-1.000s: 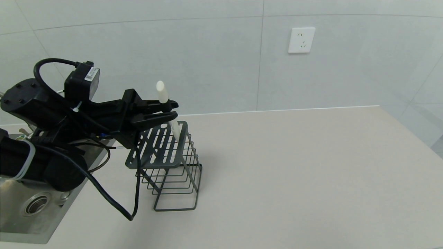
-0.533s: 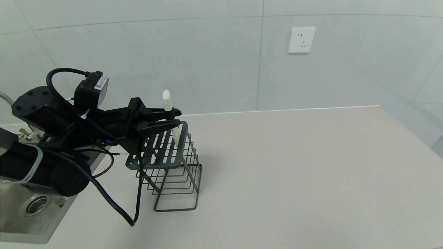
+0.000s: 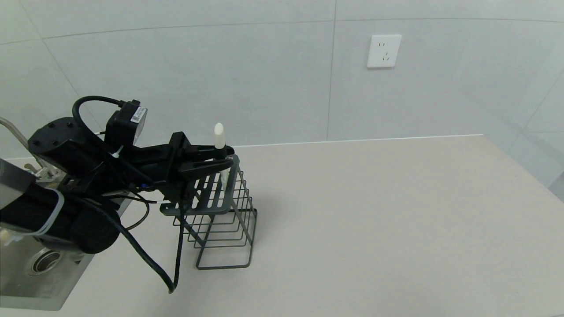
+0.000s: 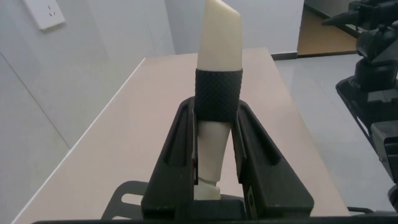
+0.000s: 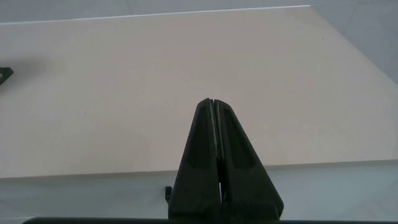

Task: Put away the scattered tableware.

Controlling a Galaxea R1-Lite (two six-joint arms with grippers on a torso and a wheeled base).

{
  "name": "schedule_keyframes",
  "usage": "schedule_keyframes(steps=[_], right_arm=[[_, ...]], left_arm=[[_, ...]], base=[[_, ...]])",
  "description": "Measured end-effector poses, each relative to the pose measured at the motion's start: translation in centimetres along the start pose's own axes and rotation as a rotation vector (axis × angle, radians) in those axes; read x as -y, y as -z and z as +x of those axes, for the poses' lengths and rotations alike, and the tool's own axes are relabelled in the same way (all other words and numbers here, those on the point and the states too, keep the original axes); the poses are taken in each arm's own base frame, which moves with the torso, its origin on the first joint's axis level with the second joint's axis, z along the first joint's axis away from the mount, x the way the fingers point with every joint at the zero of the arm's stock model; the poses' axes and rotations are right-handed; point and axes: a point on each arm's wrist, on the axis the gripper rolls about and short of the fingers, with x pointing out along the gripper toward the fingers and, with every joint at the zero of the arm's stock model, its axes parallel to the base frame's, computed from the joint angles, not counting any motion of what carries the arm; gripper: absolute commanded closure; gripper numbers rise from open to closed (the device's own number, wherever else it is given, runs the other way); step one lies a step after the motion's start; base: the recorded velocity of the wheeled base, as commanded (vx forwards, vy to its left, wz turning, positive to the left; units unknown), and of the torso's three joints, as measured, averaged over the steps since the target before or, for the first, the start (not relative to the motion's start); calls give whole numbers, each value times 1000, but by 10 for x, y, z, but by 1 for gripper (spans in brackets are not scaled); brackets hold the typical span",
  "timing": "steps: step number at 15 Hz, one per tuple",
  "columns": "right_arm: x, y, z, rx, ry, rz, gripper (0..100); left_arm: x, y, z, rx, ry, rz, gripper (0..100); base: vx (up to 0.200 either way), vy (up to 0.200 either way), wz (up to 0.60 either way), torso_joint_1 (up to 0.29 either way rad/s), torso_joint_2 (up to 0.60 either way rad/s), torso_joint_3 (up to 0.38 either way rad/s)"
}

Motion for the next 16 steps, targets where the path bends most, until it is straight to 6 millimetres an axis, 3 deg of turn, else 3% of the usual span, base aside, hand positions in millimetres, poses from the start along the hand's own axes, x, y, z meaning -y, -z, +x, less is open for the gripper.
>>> schedule_keyframes(steps=[6,16], right_arm=[[0,0,0,0,0,0,100],[0,0,0,0,0,0,100]], left_arm=[[3,14,-2,-13,-3,-46,100],[1,18,-4,-15,-31,-54,100]], base=[[0,0,0,0,0,0],[0,0,0,0,0,0]])
